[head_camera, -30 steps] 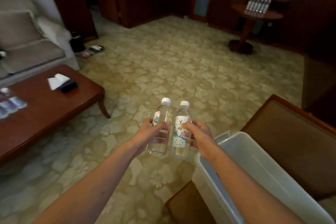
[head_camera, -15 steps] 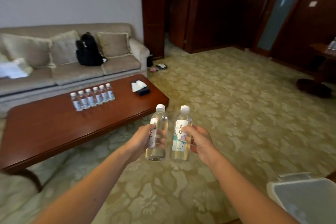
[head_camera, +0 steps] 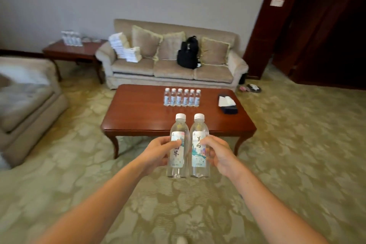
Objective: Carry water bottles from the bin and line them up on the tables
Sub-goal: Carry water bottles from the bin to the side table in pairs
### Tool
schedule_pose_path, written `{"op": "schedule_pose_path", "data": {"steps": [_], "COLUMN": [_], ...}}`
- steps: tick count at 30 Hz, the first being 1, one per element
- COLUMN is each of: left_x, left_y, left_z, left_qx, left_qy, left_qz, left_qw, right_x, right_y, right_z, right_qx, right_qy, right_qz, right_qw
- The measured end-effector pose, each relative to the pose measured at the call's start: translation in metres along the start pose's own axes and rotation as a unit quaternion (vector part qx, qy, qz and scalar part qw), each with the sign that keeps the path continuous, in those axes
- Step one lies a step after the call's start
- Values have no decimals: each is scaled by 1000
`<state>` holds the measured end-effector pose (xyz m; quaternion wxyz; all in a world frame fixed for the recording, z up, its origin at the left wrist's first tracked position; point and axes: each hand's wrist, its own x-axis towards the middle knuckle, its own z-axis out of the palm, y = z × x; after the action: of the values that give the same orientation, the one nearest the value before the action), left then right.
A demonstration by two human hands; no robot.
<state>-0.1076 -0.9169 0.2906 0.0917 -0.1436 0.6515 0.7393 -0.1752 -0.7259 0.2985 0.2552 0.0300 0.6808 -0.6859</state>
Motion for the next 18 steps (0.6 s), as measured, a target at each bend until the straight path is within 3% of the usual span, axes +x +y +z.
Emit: {"op": "schedule_pose_path", "data": {"steps": [10, 18], "left_x": [17, 58], "left_y": [16, 53], "left_z": [-121, -204], "left_qx": [-55, -78], "left_qy": [201, 281], "left_qz": [1, 22], "left_qw": [978, 956], "right_x": [113, 211], "right_y": [-26, -75], "right_z": [119, 204], "right_qx": [-39, -77], "right_qy": [-170, -276], "right_qz": [25, 40], "right_qw": [984, 957]}}
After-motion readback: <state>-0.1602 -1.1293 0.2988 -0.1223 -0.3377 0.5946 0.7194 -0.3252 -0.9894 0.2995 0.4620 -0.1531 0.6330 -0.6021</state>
